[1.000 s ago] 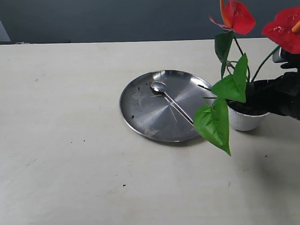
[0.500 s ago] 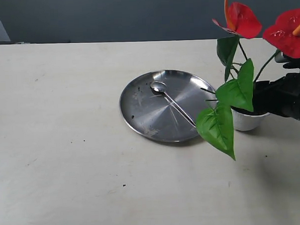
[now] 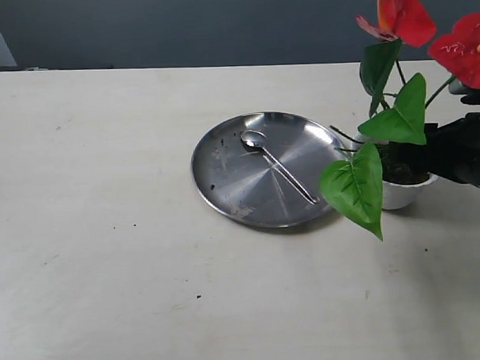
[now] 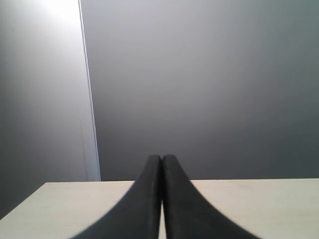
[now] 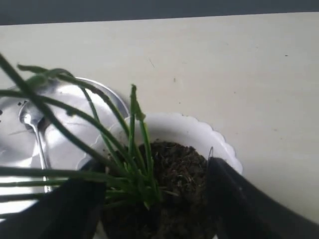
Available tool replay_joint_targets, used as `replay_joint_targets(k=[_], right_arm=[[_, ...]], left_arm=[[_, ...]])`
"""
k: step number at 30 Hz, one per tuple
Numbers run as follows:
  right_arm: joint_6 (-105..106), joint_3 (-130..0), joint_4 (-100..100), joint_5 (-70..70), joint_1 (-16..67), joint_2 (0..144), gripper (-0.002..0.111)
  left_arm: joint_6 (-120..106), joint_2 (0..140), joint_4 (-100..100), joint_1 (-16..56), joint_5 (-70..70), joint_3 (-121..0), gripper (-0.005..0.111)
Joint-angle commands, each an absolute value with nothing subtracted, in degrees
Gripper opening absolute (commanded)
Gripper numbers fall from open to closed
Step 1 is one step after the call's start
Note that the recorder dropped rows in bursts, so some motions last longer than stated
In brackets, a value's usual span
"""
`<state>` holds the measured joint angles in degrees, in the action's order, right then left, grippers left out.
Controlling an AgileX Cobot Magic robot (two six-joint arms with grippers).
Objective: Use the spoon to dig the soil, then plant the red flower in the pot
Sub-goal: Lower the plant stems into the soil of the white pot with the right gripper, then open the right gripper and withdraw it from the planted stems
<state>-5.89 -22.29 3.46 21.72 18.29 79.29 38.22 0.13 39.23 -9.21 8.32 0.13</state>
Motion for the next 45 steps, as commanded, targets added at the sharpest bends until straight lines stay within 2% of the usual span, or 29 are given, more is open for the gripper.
replay_joint_targets(k=[1,14,18,21,45], right_arm=[[-5.81,-22.07,4.84,22.51,18.35,78.95,0.057],[-6.04,-22.07,7.08,19.91,18.35,78.83,0.058],[-5.79,-22.07,6.15,19.8,18.35,77.93,0.073],[-5.79,-22.07,6.15,19.8,18.35,77.83,0.079],[-3.45,-22.07,6.13,11.13,18.35,73.65,0.079]], left_arm=[[38.41,0.0,38.82,-8.93,8.58,0.0,0.0],[38.41,0.0,38.82,-8.93,8.58,0.0,0.0],[38.41,0.0,38.82,-8.93,8.58,0.0,0.0],[38.41,0.0,38.82,-8.93,8.58,0.0,0.0],[38.41,0.0,38.82,-8.93,8.58,0.0,0.0]])
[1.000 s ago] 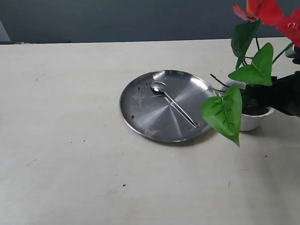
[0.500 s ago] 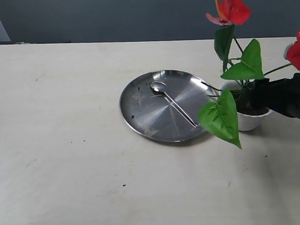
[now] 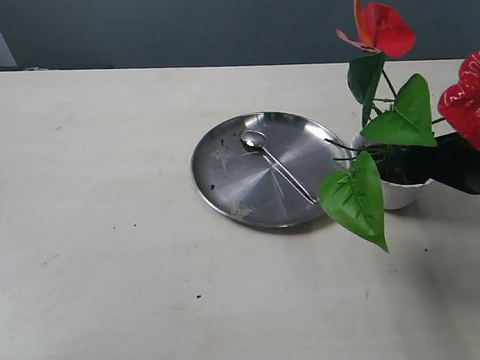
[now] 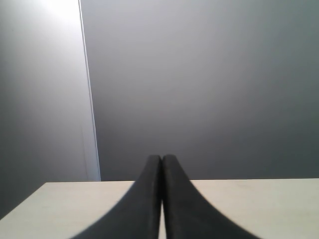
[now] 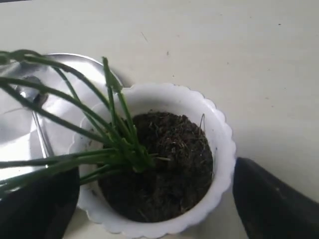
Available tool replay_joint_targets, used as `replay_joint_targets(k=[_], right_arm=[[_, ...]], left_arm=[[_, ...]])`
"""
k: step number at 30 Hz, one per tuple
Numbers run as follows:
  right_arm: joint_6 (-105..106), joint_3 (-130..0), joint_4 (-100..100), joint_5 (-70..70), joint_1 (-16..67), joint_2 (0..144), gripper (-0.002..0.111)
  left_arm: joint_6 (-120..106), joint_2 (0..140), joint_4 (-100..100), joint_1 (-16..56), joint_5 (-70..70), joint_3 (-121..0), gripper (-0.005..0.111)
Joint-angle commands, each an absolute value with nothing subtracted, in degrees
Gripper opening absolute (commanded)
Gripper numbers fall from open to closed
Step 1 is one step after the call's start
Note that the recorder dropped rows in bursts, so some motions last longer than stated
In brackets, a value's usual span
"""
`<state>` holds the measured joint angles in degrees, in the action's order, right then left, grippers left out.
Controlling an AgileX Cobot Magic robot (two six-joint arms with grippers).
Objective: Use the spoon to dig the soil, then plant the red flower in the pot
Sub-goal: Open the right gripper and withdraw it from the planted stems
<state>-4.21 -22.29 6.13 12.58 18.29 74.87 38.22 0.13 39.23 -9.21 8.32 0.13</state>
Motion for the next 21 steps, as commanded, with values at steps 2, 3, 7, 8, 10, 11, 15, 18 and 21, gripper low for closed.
replay_joint_targets(k=[2,3,7,8,10,11,15,18,21], right_arm=[[-3.45,-22.07,6.26,9.74,18.35,73.11,0.079],[-3.45,-22.07,6.39,9.07,18.35,72.89,0.079],[-3.45,-22.07,6.6,6.85,18.35,72.79,0.079],[-3.45,-22.07,6.6,6.4,18.35,72.79,0.079],[-3.45,-22.07,6.6,5.29,18.35,72.79,0.079],[-3.45,-22.07,6.6,4.85,18.35,72.79,0.079],[-3.45,-22.07,6.6,4.31,18.35,72.79,0.078],[-3.45,-22.07,7.98,2.18,18.35,72.79,0.078],[-3.56,-22.07,9.73,-1.85,18.35,72.51,0.076]], left_arm=[[38.41,0.0,38.82,-8.93,8.58,0.0,0.0],[38.41,0.0,38.82,-8.93,8.58,0.0,0.0],[38.41,0.0,38.82,-8.93,8.58,0.0,0.0],[38.41,0.0,38.82,-8.93,8.58,0.0,0.0],[38.41,0.0,38.82,-8.93,8.58,0.0,0.0],[38.41,0.0,38.82,-8.93,8.58,0.0,0.0],[38.41,0.0,38.82,-8.93,8.58,0.0,0.0],[38.41,0.0,38.82,-8.93,8.58,0.0,0.0],[38.41,0.0,38.82,-8.93,8.58,0.0,0.0]])
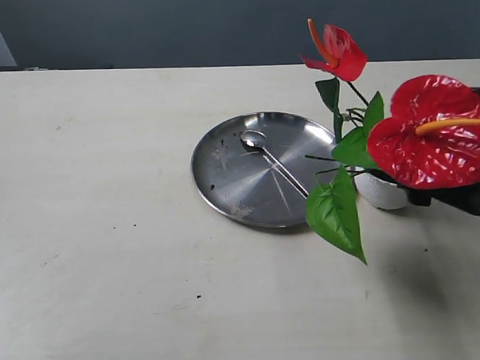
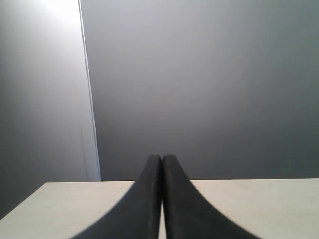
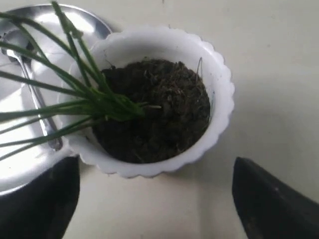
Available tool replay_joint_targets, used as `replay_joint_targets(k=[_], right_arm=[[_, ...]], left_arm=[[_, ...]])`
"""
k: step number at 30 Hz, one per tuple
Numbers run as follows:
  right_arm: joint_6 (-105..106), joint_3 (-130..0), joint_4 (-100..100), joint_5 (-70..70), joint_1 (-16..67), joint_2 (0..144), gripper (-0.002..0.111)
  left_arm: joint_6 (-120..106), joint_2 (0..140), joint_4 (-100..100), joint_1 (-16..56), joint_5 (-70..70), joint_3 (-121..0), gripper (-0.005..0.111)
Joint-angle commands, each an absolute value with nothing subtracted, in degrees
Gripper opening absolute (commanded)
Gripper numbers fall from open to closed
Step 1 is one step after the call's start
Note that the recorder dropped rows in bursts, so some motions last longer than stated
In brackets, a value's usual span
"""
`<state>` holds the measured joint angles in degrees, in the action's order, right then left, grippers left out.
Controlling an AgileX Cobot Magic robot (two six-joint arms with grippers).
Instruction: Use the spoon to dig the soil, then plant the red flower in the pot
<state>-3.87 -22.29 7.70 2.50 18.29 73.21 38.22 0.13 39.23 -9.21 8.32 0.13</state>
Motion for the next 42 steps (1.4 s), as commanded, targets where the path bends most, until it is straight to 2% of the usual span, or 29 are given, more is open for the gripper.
replay_joint_targets(k=[1,5,11,17,25,29,42], right_arm=[[-3.56,-22.07,9.73,-3.49,18.35,72.05,0.074],[-3.66,-22.07,9.86,-11.04,18.35,68.34,0.056],[-3.66,-22.07,12.54,-23.16,18.35,58.36,0.024],[-6.55,-22.07,12.54,-33.92,18.35,46.16,0.0],[-21.19,-22.07,10.92,-36.3,18.35,27.55,-0.001],[-21.32,-22.2,10.98,-37.45,18.35,21.17,-0.001],[-26.15,-22.2,9.57,-45.46,19.66,13.19,-0.001]], left_arm=[[38.41,0.0,38.82,-8.93,8.58,0.0,0.0],[38.41,0.0,38.82,-8.93,8.58,0.0,0.0],[38.41,0.0,38.82,-8.93,8.58,0.0,0.0],[38.41,0.0,38.82,-8.93,8.58,0.0,0.0],[38.41,0.0,38.82,-8.93,8.58,0.0,0.0],[38.41,0.0,38.82,-8.93,8.58,0.0,0.0],[38.41,0.0,38.82,-8.93,8.58,0.0,0.0]])
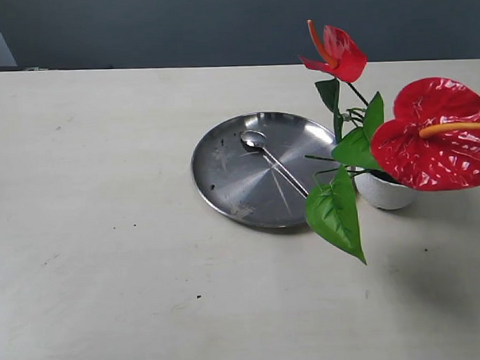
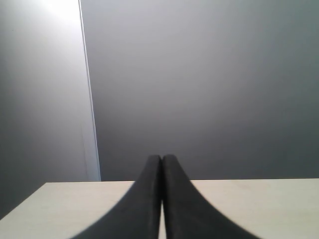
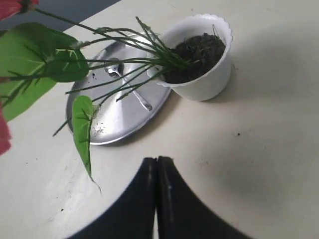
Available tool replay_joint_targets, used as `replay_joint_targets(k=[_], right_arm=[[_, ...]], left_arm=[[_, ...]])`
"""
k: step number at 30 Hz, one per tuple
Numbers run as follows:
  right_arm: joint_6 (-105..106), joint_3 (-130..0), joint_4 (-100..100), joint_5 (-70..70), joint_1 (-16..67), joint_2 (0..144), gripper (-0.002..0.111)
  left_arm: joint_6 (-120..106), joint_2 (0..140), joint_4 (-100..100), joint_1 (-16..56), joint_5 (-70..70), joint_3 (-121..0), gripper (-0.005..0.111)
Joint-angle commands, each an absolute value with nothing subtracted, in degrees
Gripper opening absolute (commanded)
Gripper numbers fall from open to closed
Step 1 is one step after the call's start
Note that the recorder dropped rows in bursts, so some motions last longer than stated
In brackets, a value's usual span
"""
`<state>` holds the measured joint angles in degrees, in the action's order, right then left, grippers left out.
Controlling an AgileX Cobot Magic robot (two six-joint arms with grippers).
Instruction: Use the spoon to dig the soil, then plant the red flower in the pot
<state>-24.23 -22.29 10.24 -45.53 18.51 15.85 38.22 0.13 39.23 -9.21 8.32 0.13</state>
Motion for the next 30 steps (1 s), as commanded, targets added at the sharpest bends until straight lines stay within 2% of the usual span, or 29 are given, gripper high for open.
replay_joint_targets(k=[1,6,9,24,30], right_arm=[[-26.15,-22.2,9.57,-44.52,19.66,11.97,-0.001],[-20.6,-22.0,8.91,-36.1,12.86,0.0,-0.001],[-14.8,-21.67,8.91,-36.11,9.41,0.0,-0.001],[-14.08,-4.03,10.36,-20.97,9.27,0.0,-0.001],[-14.1,0.0,4.29,-20.32,9.14,0.0,-0.001]], left_arm=[[38.41,0.0,38.82,-8.93,8.58,0.0,0.0],[38.41,0.0,38.82,-8.93,8.58,0.0,0.0],[38.41,0.0,38.82,-8.93,8.58,0.0,0.0],[38.41,0.0,38.82,-8.93,8.58,0.0,0.0],[38.41,0.0,38.82,-8.93,8.58,0.0,0.0]])
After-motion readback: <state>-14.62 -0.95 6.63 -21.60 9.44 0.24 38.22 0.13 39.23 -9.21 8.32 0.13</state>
